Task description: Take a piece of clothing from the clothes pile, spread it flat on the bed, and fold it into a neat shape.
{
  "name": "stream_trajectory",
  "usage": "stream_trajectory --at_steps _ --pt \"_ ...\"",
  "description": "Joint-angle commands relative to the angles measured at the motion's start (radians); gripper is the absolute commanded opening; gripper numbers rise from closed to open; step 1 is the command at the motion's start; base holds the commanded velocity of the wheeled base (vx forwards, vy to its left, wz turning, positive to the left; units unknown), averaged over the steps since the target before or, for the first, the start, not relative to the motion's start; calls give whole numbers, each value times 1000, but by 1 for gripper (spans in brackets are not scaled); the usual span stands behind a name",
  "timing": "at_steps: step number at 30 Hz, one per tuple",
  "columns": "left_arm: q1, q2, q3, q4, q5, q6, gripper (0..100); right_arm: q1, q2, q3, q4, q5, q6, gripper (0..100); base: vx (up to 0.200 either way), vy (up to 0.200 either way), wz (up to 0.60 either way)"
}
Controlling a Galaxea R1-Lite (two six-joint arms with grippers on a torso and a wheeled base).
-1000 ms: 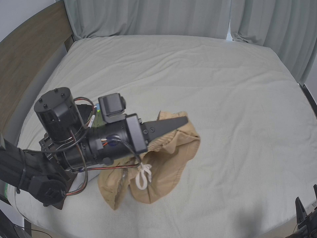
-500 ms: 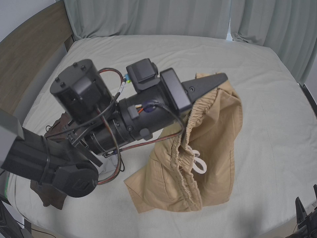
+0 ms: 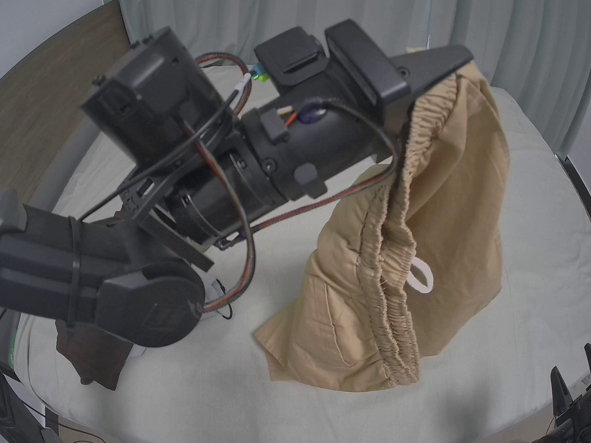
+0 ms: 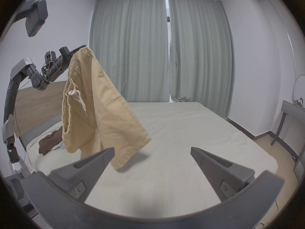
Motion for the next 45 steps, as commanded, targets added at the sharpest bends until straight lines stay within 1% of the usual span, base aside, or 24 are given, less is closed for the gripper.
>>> stream_trajectory --at_steps 1,2,3,4,6,8,10,11,12,13,14,15,18,21,25,26,31,35,41,45 --pt "-33 3 -80 10 25 -28 0 0 -16 16 0 0 0 100 0 0 0" --pt "-33 4 -82 9 27 -30 0 0 -16 16 0 0 0 100 0 0 0" --pt "-32 8 -101 10 53 -72 0 0 -16 15 0 0 0 100 0 0 0" --pt "-23 12 -97 10 70 -94 0 0 -16 16 0 0 0 100 0 0 0" --pt "-7 26 -75 4 91 -99 0 0 -16 16 0 0 0 100 0 0 0" --pt "39 27 -12 -6 97 -95 0 0 -16 15 0 0 -2 100 0 0 0" --pt "77 20 58 -23 90 -92 0 0 -16 15 0 0 -2 100 0 0 0" --pt "80 20 63 -25 90 -91 0 0 -16 16 0 0 0 100 0 0 0" --pt "109 18 118 -57 88 -91 0 0 -16 16 0 0 -2 100 0 0 0" --pt "112 18 123 -60 86 -91 0 0 -16 16 0 0 0 100 0 0 0" --pt "135 20 175 -92 85 -91 0 0 -16 16 0 0 0 100 0 0 0" --pt "165 20 236 -129 74 -89 0 0 -16 15 0 0 -2 100 0 0 0" --pt "211 21 337 -187 20 -69 0 0 -16 16 0 0 -2 100 0 0 0" --pt "240 31 415 -272 -10 -56 0 0 -16 16 0 0 0 100 0 0 0" --pt "247 38 463 -330 -9 -48 0 -1 -16 16 0 0 0 100 0 0 0" --pt "260 38 491 -349 -9 -31 0 -1 -16 16 0 0 0 100 0 0 0" --pt "286 31 566 -352 -7 55 0 -1 -16 16 0 0 -2 100 0 0 0" --pt "306 8 603 -353 -7 58 0 -1 -16 16 0 0 -2 100 0 0 0" --pt "361 -40 624 -353 -15 58 0 0 -16 16 0 0 -2 100 0 0 0" --pt "404 -48 682 -353 -52 67 0 0 -16 16 0 0 -2 100 0 0 0"
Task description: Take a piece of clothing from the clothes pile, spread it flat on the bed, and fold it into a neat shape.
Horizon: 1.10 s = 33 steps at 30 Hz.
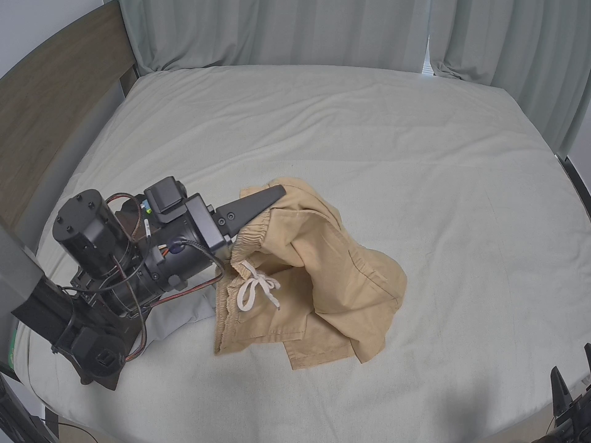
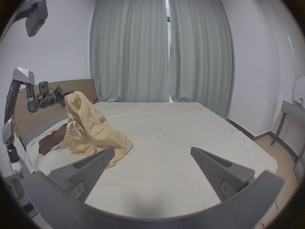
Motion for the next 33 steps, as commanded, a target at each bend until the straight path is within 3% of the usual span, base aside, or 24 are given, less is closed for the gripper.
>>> stream_trajectory --at_steps 1,12,17,33 --pt "39 -24 42 0 -18 6 0 1 -16 16 0 0 -1 100 0 0 0" --pt "151 -18 85 0 -35 72 0 1 -16 16 0 0 -1 100 0 0 0" --pt "217 -15 99 0 -94 104 0 1 -16 16 0 0 -1 100 0 0 0" --pt "306 83 127 0 -150 325 0 -1 -16 16 -1 0 -1 100 0 0 0"
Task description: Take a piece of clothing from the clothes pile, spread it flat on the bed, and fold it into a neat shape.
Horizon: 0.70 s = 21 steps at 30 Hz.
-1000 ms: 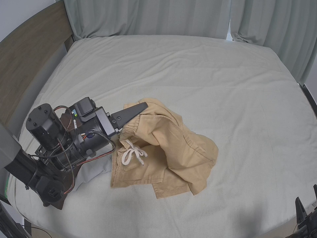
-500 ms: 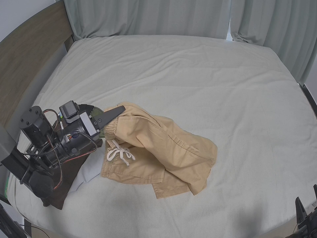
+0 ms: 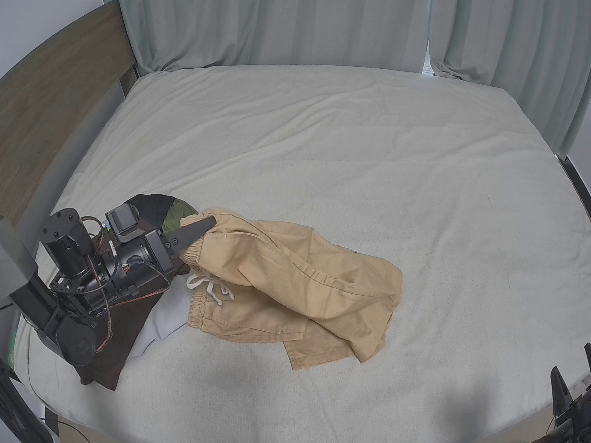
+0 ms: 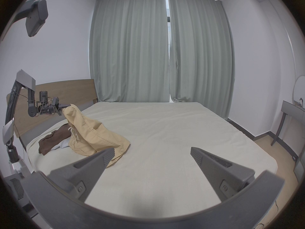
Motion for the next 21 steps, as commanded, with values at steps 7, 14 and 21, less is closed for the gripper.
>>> stream_trajectory --at_steps 7,14,21 --pt "34 102 -2 0 -4 119 0 0 -16 16 0 0 0 100 0 0 0" --pt "34 95 -6 0 -1 119 0 -2 -16 16 0 0 -2 100 0 0 0" --pt "34 86 -6 0 2 119 0 0 -16 16 0 0 0 100 0 0 0"
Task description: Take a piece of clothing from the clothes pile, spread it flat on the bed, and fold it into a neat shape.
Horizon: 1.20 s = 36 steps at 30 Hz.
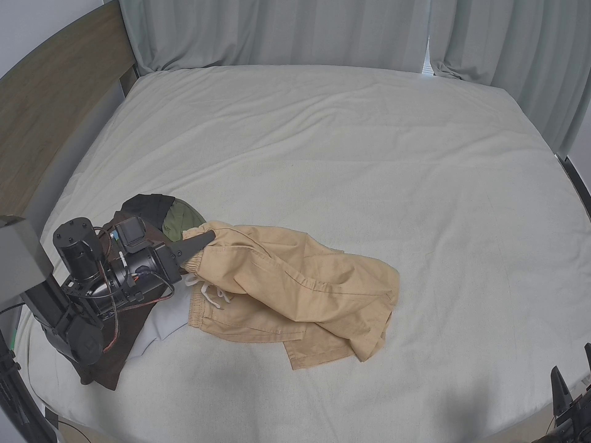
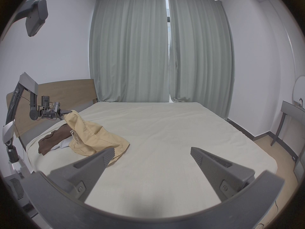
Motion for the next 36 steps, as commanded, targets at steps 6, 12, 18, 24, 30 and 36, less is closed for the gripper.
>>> stream_trajectory --at_steps 6,12,18,24,30,36 --pt "1 -13 2 0 1 -4 0 -2 1 -53 -133 14 -7 100 0 0 0" --pt "-1 -12 -3 0 1 -2 0 27 174 -200 -149 56 22 100 0 0 0" --pt "-1 -13 -1 0 1 -4 0 93 307 -219 -143 143 233 100 0 0 0" --pt "-4 -13 -3 0 1 -2 0 102 464 -242 -155 214 366 100 0 0 0" --pt "-4 -12 -6 0 2 -4 0 105 617 -266 -196 341 384 100 0 0 0" --pt "1 -13 -4 0 2 -5 0 108 745 -315 -222 482 383 100 0 0 0"
